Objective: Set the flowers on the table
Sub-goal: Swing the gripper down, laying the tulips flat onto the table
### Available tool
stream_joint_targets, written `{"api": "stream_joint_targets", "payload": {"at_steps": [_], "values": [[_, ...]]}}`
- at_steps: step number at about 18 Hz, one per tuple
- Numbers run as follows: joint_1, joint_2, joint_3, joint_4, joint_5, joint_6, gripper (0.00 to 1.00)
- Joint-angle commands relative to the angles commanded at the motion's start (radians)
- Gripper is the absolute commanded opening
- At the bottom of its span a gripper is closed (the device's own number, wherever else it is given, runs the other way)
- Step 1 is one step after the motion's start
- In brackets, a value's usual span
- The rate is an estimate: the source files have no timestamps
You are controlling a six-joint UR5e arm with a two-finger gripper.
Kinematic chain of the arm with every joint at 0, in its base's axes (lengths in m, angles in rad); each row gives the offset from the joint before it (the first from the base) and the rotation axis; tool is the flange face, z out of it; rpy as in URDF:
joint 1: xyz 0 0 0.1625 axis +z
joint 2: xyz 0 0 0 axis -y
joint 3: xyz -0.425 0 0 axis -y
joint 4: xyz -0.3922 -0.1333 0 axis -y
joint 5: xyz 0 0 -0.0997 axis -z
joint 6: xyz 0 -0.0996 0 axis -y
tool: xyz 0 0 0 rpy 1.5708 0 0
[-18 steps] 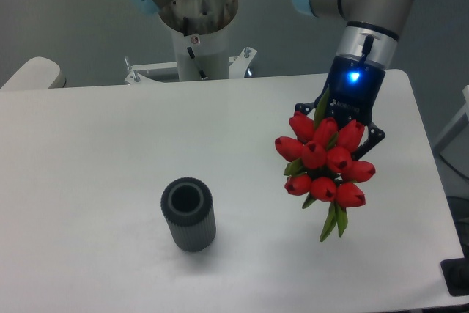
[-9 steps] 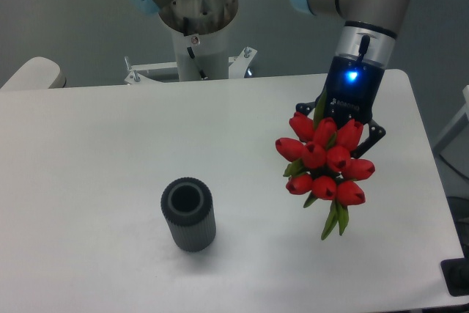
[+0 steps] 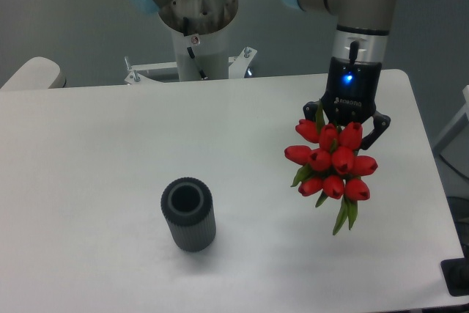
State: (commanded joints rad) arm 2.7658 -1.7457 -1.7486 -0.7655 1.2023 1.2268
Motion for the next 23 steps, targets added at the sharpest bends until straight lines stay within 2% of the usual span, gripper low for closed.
{"api": "stream_joint_targets", "payload": {"at_steps": [2,6,10,13,17,21,23], "values": [[-0.021,0.005,-0.015,0.0,0.086,0.04,0.34],[-0.112,-0.005,-0.055,0.003,0.273,0.054,0.34],[-0.182,-0.053,-0.075,0.009,0.439,0.054,0.34],[-0.199,-0.084,-0.081,0.008,0.471,0.046,0.34],[-0.213,-0.144,-0.081,0.008,0.611,0.051,0.34],[-0.215,-0.215,-0.049,0.006,0.612,0.054,0.34],[-0.215,-0.231,-0.06,0.006,0.612,0.053,0.34]]}}
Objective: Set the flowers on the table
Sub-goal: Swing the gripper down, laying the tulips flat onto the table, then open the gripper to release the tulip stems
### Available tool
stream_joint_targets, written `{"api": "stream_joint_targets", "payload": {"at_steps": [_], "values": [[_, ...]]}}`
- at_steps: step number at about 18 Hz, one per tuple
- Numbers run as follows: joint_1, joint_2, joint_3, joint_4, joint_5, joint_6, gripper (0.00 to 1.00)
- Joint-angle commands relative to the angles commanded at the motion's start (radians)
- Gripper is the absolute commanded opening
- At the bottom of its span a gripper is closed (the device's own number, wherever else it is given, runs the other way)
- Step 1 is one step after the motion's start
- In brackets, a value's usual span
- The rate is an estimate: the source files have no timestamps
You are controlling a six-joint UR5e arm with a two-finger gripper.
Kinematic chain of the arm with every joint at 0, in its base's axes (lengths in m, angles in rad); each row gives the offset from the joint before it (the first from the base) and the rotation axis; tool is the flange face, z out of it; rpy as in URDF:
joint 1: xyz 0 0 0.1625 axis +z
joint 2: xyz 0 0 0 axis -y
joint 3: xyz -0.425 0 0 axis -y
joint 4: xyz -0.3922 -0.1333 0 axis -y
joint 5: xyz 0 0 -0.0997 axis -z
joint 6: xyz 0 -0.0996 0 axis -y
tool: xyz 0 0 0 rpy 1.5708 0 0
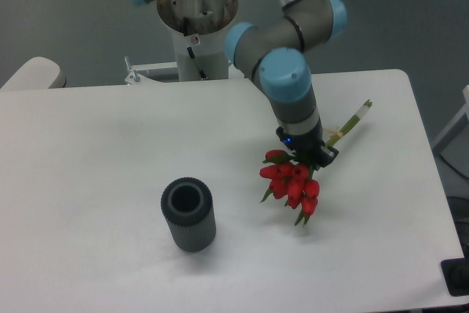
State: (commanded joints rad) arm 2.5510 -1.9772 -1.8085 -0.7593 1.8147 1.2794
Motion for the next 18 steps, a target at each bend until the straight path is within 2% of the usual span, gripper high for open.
{"api": "stream_joint_targets", "payload": {"at_steps": [5,6,9,10,14,18], "values": [[0.0,-0.031,0.001,0.0,0.0,-0.011,0.36],[0.0,-0.031,0.0,0.0,0.0,-0.011,0.43],[0.0,-0.028,0.011,0.0,-0.003,-0.009,0.96],[0.0,-0.023,0.011,0.0,-0.003,-0.006,1.0],[-0.003,0.011,0.052,-0.002,-0.012,-0.002,1.0],[-0.06,0.03,0.178,-0.018,-0.014,-0.027,1.0]]}}
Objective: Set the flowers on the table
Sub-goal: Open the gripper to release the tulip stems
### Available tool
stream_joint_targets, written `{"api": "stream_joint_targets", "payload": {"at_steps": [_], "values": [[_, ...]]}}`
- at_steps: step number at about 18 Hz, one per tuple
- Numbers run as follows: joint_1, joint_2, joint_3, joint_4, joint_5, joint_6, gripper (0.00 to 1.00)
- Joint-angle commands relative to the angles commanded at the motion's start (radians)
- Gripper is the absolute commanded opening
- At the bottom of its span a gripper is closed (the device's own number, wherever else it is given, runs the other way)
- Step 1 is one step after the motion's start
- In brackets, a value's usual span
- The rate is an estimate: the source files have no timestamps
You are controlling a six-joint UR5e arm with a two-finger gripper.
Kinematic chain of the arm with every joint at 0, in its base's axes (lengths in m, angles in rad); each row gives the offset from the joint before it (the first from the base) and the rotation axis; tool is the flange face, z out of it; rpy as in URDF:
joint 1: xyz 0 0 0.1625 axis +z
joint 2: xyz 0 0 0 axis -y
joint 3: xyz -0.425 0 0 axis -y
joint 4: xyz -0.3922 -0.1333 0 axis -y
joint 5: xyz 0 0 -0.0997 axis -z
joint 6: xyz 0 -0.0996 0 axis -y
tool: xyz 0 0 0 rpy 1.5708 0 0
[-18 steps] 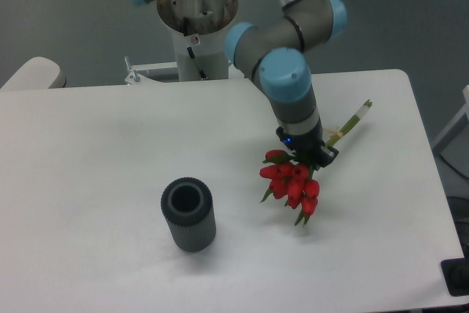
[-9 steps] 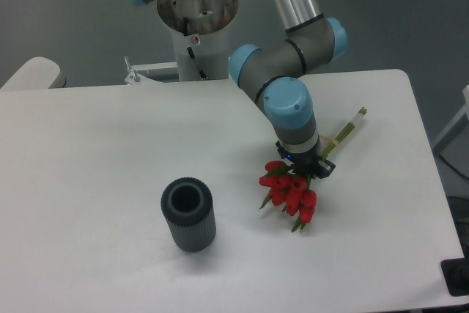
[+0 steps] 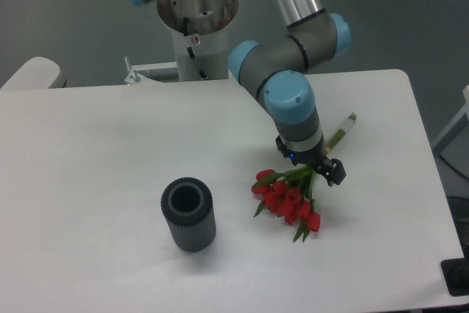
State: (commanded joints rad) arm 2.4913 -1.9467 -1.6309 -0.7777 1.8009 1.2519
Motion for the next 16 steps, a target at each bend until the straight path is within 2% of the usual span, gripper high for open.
{"api": "stream_joint_targets", "payload": {"at_steps": [3,8,12,16], "values": [[-0.025,0.0,0.071,-0.002,-0.035,-0.064,1.0],[-0.023,0.011,0.118,0.0,-0.247,-0.181,1.0],[0.014,0.031,0.146,-0.003,-0.423,-0.249,1.0],[0.083,0.048,0.161,-0.04,-0.584,-0.25,1.0]]}}
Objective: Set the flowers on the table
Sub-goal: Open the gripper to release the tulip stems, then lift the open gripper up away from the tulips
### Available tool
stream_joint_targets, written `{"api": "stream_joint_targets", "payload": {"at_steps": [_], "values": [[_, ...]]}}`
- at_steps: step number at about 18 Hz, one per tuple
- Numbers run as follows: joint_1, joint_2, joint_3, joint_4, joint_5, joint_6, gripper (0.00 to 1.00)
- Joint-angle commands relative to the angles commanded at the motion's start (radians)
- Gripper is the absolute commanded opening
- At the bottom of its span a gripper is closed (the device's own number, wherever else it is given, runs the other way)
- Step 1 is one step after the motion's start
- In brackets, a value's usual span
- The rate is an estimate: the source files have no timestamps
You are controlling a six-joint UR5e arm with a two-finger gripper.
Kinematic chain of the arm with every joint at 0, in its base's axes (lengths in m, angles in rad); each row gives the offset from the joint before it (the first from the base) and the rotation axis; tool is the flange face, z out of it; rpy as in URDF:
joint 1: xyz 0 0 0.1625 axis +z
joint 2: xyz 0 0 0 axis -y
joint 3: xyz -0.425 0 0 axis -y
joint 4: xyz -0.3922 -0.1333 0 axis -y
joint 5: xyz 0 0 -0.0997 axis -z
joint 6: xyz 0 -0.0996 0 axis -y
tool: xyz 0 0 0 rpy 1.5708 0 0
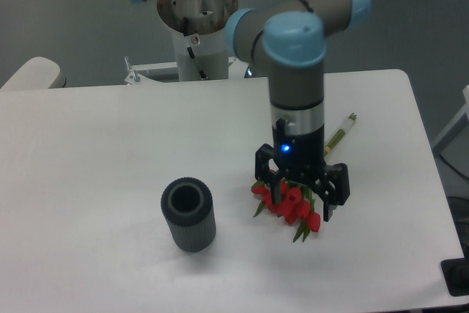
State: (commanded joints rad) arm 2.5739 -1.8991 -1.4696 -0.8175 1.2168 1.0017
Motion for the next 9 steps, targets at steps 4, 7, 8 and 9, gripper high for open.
{"api": "stream_joint_targets", "payload": {"at_steps": [4,7,8,9], "values": [[0.034,0.003,0.017,-0.055,-0.029,0.047,1.0],[0.057,0.006,0.026,-0.11,-0.034,0.116,1.0],[0.06,0.011,0.034,-0.142,-0.034,0.148,1.0],[0.063,0.014,0.037,-0.166,-0.033,0.182,1.0]]}}
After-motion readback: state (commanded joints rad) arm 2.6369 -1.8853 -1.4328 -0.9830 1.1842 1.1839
